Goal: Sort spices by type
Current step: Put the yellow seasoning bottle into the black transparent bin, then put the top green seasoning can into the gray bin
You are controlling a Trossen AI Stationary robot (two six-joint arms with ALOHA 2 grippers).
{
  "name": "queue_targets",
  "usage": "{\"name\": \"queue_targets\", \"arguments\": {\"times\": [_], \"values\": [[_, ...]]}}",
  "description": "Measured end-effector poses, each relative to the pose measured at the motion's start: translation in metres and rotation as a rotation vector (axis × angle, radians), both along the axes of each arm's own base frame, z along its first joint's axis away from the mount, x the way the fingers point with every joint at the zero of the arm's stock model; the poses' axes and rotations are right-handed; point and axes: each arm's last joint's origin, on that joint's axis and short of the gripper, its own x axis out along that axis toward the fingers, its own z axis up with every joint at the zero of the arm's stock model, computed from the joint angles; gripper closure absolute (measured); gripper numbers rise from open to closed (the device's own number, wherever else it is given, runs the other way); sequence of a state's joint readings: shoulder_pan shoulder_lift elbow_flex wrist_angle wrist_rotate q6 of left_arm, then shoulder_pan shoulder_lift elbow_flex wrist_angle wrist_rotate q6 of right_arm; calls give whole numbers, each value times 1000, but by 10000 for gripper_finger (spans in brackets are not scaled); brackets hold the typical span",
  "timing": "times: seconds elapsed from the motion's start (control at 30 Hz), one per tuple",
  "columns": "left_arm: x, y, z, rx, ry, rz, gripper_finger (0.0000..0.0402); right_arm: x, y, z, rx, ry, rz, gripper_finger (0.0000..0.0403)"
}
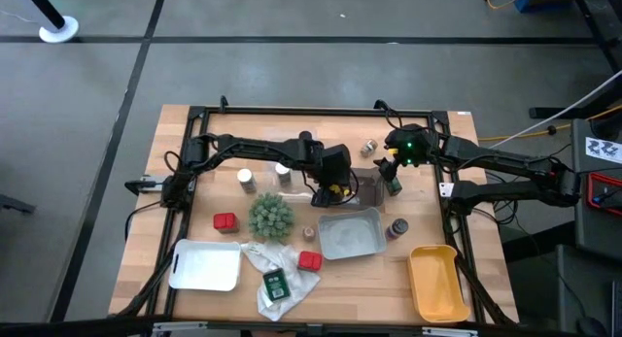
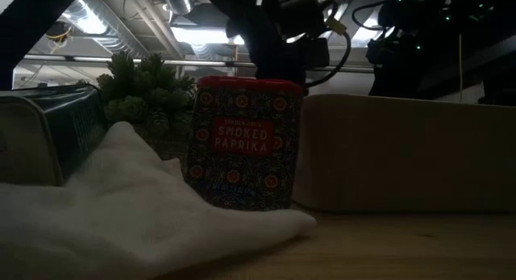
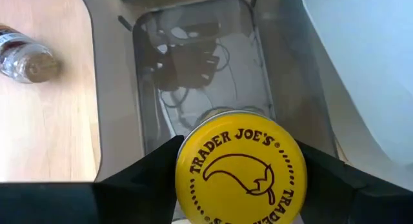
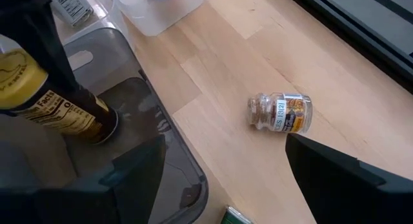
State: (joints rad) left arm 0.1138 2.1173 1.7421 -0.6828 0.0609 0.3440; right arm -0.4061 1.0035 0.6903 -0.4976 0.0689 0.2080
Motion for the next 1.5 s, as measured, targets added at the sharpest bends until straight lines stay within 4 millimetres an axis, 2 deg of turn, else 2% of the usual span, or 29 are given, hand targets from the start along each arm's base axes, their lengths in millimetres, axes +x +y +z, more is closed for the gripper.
{"name": "queue_targets", "arguments": {"times": [0.23, 0.43, 0.87, 1.1, 1.27, 1.5], "values": [[3, -5, 0, -14, -25, 32, 132, 0, 0, 0, 0, 0, 0, 84], [3, -6, 3, 8, -27, 35, 126, 0, 0, 0, 0, 0, 0, 84], [7, -1, 33, 22, -68, 32, 125, -19, 8, 20, -13, -108, -28, 84], [9, -1, 46, 48, -91, -7, 125, -32, 14, 19, 56, -70, -77, 84], [-1, 7, 65, 30, -114, 46, 125, -34, 17, 16, 95, -40, -94, 84], [-38, 37, 104, -49, -170, 229, 125, -28, 41, 14, 119, -27, -46, 84]]}}
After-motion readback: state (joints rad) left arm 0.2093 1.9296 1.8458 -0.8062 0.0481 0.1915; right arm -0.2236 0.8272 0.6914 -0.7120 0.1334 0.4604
